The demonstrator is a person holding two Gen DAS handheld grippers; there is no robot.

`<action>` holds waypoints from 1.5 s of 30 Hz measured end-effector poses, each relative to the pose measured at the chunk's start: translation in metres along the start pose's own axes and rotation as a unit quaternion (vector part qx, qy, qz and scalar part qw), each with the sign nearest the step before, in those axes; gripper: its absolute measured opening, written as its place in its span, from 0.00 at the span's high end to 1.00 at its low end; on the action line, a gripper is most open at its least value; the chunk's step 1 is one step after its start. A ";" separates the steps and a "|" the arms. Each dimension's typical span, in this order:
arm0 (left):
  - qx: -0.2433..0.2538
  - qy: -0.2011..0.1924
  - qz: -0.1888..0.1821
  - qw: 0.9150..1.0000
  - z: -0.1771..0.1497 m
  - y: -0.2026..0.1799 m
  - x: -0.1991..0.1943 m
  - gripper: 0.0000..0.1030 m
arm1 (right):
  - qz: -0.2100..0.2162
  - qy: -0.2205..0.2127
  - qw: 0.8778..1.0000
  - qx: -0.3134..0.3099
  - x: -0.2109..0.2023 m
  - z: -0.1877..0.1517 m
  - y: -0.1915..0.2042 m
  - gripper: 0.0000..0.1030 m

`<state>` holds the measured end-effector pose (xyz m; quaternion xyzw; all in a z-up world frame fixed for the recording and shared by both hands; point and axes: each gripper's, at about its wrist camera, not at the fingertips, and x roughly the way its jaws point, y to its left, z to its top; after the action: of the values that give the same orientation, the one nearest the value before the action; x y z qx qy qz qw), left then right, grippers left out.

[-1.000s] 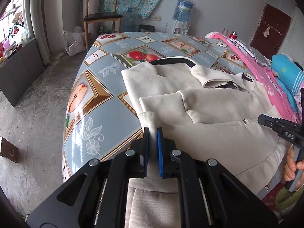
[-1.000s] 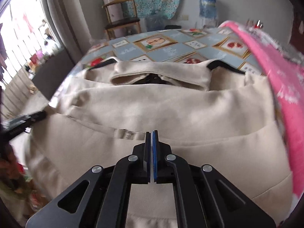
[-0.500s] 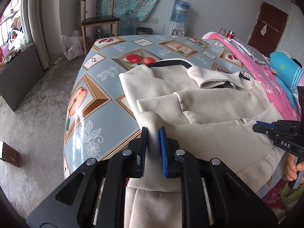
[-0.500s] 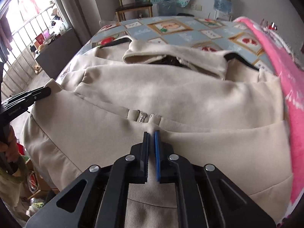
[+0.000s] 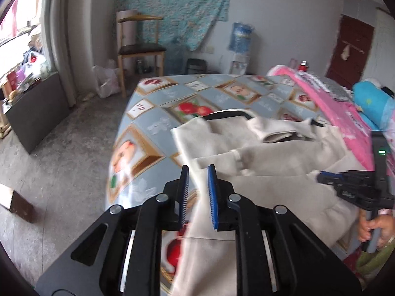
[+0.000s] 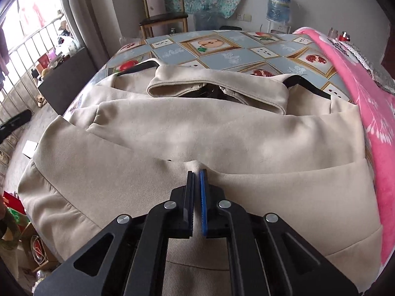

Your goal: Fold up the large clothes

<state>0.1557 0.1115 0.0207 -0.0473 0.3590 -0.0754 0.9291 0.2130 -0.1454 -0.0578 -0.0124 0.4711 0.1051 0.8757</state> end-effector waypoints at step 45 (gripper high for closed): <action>0.049 0.154 -0.028 0.986 -0.024 -0.071 0.083 0.98 | -0.151 -0.079 0.979 0.111 -0.077 -0.014 -0.166 0.84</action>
<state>0.1928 0.0261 -0.0416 0.0005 0.4919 -0.1253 0.8616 0.1932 -0.3224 -0.0143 0.0219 0.4018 -0.0804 0.9119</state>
